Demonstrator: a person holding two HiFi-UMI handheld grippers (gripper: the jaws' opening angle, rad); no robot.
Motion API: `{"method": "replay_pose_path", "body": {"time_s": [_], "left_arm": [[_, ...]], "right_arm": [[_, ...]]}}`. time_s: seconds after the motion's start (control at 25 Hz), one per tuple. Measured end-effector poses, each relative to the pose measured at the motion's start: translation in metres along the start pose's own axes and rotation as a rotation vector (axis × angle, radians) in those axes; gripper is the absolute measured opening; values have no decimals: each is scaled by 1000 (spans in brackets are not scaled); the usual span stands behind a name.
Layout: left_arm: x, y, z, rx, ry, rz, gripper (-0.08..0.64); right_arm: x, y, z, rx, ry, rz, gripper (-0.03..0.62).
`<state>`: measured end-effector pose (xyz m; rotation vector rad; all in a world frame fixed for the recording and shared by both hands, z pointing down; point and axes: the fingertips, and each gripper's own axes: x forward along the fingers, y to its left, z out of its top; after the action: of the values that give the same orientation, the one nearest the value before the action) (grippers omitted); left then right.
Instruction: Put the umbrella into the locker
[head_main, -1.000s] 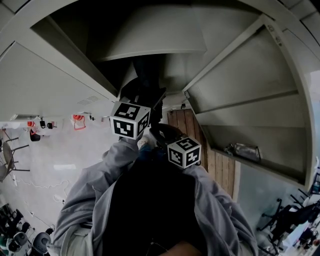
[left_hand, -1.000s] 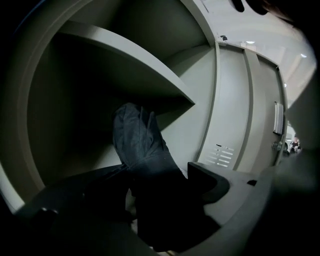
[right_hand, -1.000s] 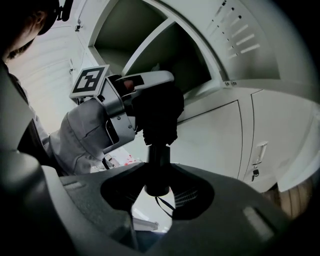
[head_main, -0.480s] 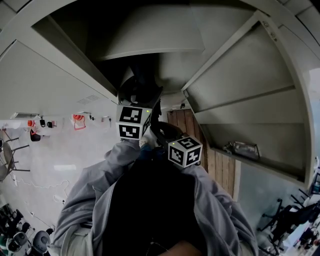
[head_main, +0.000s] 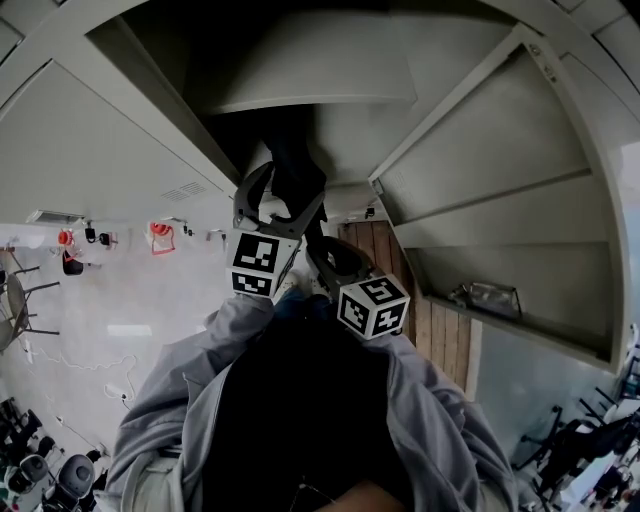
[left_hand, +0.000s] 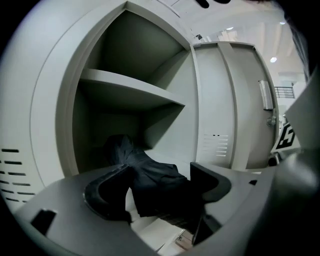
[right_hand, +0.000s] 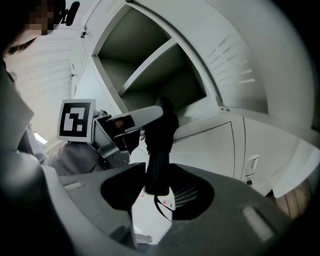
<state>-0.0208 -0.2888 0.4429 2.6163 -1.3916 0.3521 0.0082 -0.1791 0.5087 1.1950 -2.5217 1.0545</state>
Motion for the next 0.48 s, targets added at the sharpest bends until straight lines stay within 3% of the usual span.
{"method": "replay_pose_path", "body": {"time_s": [0.16, 0.28, 0.36, 0.48], "left_arm": [[-15, -2, 0, -21, -30, -30, 370], [-28, 2, -1, -22, -46, -1, 344], [-39, 9, 1, -9, -66, 38, 61], [-49, 15, -2, -14, -67, 57, 28]], "right_arm": [[-1, 5, 13, -38, -41, -5, 150], [-1, 10, 26, -96, -77, -16, 150], [1, 14, 36, -131, -101, -21, 150], [9, 18, 45, -154, -112, -21, 149]]}}
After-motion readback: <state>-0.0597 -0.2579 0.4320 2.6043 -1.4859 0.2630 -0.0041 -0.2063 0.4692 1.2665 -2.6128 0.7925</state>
